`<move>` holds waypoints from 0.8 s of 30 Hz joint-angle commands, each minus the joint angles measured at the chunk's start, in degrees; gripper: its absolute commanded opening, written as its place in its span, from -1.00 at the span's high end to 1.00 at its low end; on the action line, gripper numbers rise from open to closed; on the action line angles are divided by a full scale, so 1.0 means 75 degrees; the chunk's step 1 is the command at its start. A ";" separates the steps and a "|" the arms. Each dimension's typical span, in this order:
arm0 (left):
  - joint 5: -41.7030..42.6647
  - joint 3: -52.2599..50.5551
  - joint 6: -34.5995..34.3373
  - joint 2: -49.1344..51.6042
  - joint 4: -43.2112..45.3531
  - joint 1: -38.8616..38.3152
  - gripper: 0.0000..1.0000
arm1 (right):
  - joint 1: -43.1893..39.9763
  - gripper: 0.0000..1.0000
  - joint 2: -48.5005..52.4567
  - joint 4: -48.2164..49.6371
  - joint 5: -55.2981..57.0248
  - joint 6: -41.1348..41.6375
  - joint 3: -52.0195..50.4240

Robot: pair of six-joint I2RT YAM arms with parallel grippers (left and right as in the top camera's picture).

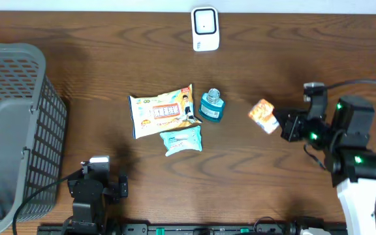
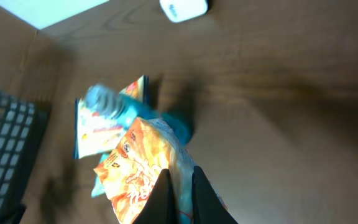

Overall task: Scan the item barcode
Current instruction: 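Lift the Kleenex pack and carry it up toward the scanner, then hold the Kleenex pack in front of the white scanner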

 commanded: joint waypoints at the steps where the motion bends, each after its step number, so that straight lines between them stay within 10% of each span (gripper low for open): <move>1: -0.0023 -0.0023 0.0047 -0.0035 -0.0099 0.0026 -0.96 | -0.0044 0.97 0.0507 0.0615 0.0297 0.0396 0.0090; 24: -0.0026 -0.0023 0.0047 -0.0035 -0.0099 0.0026 -0.96 | 0.2448 0.98 0.6228 0.3573 0.5184 -0.2430 0.4978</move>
